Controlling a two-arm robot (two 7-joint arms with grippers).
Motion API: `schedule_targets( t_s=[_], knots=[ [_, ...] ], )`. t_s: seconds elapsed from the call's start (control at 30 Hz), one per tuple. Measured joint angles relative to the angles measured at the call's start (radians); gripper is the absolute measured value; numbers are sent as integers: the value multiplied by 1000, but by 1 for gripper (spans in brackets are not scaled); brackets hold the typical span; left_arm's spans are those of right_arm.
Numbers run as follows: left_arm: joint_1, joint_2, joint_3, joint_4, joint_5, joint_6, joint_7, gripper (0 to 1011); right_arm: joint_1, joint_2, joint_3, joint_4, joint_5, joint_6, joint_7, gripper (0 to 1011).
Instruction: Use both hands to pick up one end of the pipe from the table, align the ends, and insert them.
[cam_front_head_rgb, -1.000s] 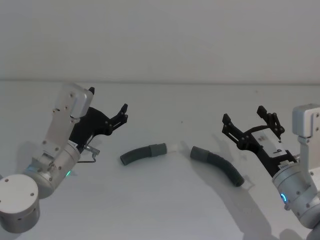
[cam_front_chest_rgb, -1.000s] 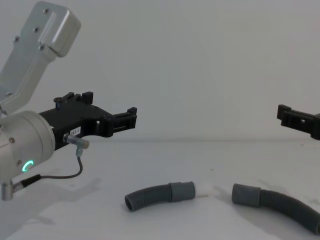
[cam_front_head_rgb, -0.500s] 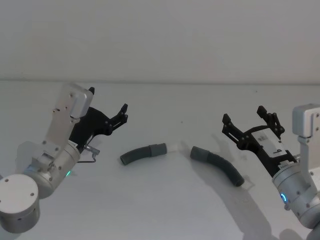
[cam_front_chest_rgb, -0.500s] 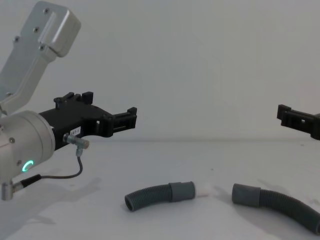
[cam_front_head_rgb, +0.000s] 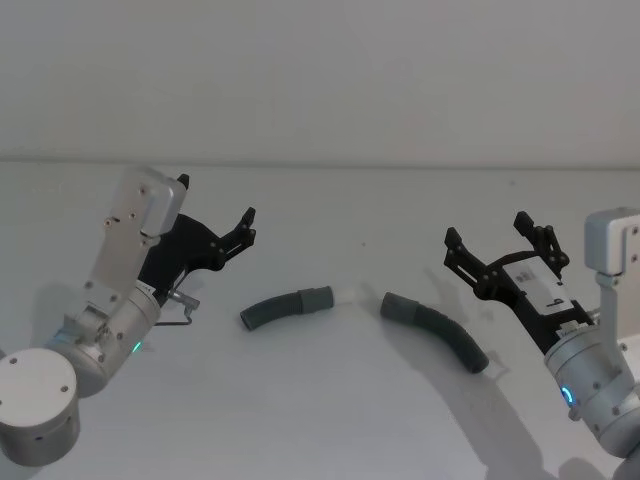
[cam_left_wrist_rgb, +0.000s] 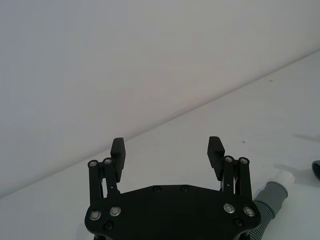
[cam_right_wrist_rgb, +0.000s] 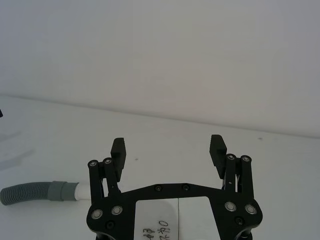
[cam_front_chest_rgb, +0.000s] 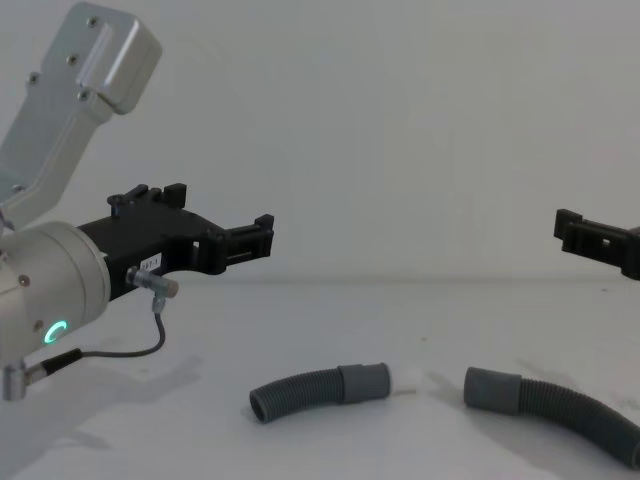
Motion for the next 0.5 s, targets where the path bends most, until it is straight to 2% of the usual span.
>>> schedule_targets(
  t_s=[0.5],
  knots=[
    [0, 0, 0, 0, 0, 0, 0, 1000, 0, 0, 0, 0, 0, 0, 0, 1001]
  ],
)
